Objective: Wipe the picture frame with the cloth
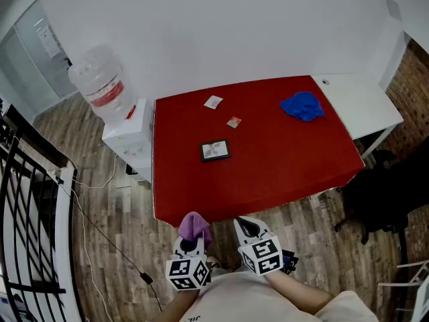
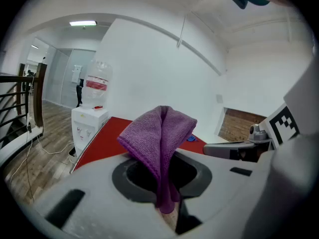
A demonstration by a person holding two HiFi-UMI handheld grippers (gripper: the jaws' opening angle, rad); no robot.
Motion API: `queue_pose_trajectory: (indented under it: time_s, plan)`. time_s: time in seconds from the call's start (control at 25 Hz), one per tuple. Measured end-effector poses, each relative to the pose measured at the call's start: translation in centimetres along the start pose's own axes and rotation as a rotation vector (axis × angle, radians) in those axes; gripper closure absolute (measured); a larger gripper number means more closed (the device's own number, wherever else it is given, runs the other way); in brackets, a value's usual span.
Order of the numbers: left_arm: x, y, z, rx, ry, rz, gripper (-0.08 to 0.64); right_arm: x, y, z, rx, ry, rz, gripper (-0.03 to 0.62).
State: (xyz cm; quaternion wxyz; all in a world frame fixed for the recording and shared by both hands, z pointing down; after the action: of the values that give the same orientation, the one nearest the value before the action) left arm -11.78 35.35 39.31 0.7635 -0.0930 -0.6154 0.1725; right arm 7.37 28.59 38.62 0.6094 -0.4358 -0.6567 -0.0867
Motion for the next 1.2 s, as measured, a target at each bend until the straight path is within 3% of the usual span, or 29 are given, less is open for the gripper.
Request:
queue_pose_trajectory:
  time_s: [0.28, 0.6, 0.8, 1.2]
  plan:
    - [0.7, 0.1, -2.2, -0.055, 0.008, -0.018, 0.497, 0.8, 1.2, -2.1, -0.029, 0.003, 0.009, 0.588]
    - [0.5, -2.4, -2.5, -0.033, 0.008, 0.002, 0.497, 0.6, -0.1, -4.0, -0.017, -0.02, 0.028, 0.588]
    - [-0.7, -6.2, -0.3, 0.0, 0.007, 0.011, 0.497, -0.8, -3.3, -5.0, 0.015, -0.019, 0.032, 0.588]
    - [-6.3, -14.0, 6.0, 0.104, -0.03, 0.003, 0.497, -6.5, -11.2, -5.9, 0.114, -0.016, -0.008, 0.588]
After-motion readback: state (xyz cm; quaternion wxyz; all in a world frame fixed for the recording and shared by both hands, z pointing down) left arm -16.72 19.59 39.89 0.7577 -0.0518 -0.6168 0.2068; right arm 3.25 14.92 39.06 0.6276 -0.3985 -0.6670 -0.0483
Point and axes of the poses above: the fingertips, and each gripper's own axes: y backward along the fingers, z to its left, x out of its underside, the point moved 9 cm from there along y, backward along the fingers, and after that the axes turned 3 degrees about -y, right-handed, at the moved point
